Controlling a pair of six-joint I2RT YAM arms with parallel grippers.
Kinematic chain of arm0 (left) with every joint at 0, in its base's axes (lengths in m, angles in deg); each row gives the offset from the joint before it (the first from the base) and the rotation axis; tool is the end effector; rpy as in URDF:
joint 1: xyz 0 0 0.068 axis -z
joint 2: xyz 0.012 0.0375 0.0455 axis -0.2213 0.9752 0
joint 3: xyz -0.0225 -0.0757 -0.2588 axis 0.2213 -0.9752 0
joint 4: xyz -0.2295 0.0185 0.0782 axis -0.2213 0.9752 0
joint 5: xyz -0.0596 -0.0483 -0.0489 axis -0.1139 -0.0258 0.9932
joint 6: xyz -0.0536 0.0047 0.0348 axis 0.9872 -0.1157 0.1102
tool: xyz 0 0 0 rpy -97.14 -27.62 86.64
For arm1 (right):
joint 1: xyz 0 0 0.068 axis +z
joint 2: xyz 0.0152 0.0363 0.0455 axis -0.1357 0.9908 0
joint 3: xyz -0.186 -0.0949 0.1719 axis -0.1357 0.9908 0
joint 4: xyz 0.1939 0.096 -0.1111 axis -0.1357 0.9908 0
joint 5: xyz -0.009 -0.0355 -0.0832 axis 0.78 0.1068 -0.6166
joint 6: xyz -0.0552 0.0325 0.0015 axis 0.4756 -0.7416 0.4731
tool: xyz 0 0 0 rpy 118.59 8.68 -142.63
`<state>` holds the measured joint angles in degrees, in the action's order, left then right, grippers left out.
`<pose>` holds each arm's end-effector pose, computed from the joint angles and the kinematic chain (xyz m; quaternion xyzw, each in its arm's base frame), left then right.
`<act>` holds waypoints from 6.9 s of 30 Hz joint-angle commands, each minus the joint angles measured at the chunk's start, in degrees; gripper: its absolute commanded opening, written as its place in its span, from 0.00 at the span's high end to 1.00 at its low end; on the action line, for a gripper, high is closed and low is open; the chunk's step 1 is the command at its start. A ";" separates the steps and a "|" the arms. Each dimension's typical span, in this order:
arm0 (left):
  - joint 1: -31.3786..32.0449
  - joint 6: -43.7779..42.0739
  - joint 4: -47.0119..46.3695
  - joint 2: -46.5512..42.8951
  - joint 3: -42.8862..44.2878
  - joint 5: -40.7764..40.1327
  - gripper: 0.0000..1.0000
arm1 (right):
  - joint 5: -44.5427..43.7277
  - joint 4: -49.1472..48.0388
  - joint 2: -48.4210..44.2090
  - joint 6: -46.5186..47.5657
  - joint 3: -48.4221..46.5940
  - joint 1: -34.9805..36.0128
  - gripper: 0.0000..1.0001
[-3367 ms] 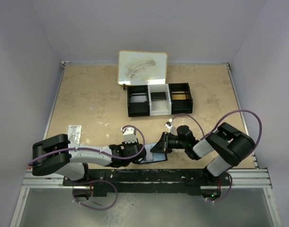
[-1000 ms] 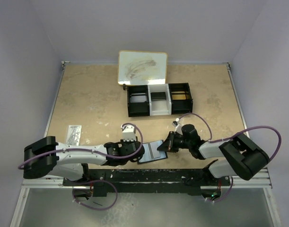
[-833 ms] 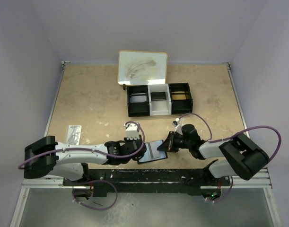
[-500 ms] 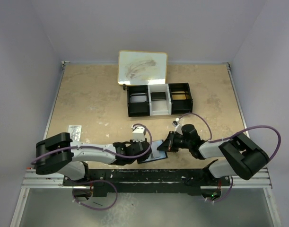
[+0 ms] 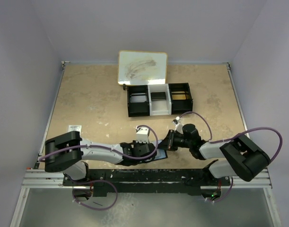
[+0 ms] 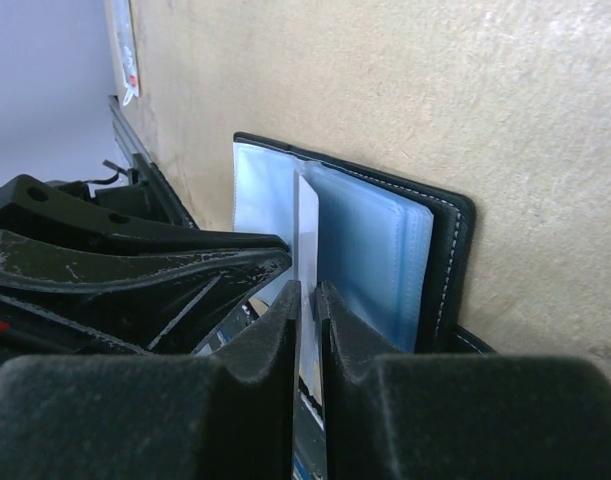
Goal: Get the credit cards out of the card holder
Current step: Remove the credit card from the card holder, then place the credit card in the storage box.
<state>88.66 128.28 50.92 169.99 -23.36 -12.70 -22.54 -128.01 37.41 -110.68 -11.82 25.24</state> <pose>0.0917 -0.2565 0.1503 0.0200 0.9259 -0.1608 0.3413 0.1624 0.1356 0.1305 0.0281 0.8280 0.5198 0.2083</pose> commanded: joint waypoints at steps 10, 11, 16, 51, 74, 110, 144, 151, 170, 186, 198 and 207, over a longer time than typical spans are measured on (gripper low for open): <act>1.10 1.23 6.43 2.62 1.62 -2.59 0.96 | 5.09 -11.97 6.32 -1.74 0.61 -0.06 0.89; 1.11 1.33 6.60 2.53 1.69 -2.72 0.96 | 4.93 -12.07 6.36 -1.71 0.65 -0.05 0.91; 1.27 2.20 7.74 1.81 1.42 -3.65 0.96 | 1.62 -5.80 2.98 -0.20 0.69 -0.01 1.00; 1.28 -1.81 -3.41 -1.34 3.93 -1.17 0.76 | -2.15 1.16 -1.02 1.58 0.75 -0.04 0.99; 1.11 2.69 0.54 -0.08 -2.06 -2.88 0.87 | 2.89 -4.18 1.94 1.32 -0.04 -0.07 0.84; -13.24 -8.74 16.48 -28.79 0.79 -8.40 0.41 | -20.36 22.25 -33.04 33.73 -15.11 -0.08 1.00; -41.25 -13.88 37.14 -44.88 7.06 1.78 0.30 | -18.63 31.33 27.94 96.04 -65.28 4.42 1.00; -41.25 -17.43 38.82 -47.80 8.71 -1.18 0.30 | -28.35 31.68 33.68 101.69 -69.01 5.97 1.00; -41.25 -18.00 36.55 -49.68 6.89 -0.83 0.27 | -33.52 33.65 44.00 111.24 -77.25 6.01 0.97; -41.25 -18.68 35.46 -48.97 6.38 -0.27 0.27 | -31.89 36.00 44.38 115.03 -76.54 5.99 0.54; -41.25 -19.07 35.20 -48.38 6.24 0.53 0.27 | -28.67 40.90 42.09 113.15 -78.06 5.99 0.36; -41.26 -18.88 35.28 -48.25 6.29 0.25 0.27 | -27.49 32.89 31.91 98.89 -72.59 5.99 0.31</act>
<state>47.66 110.27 88.38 122.10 -17.00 -12.33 -51.80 -88.38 79.73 -2.67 -87.58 31.29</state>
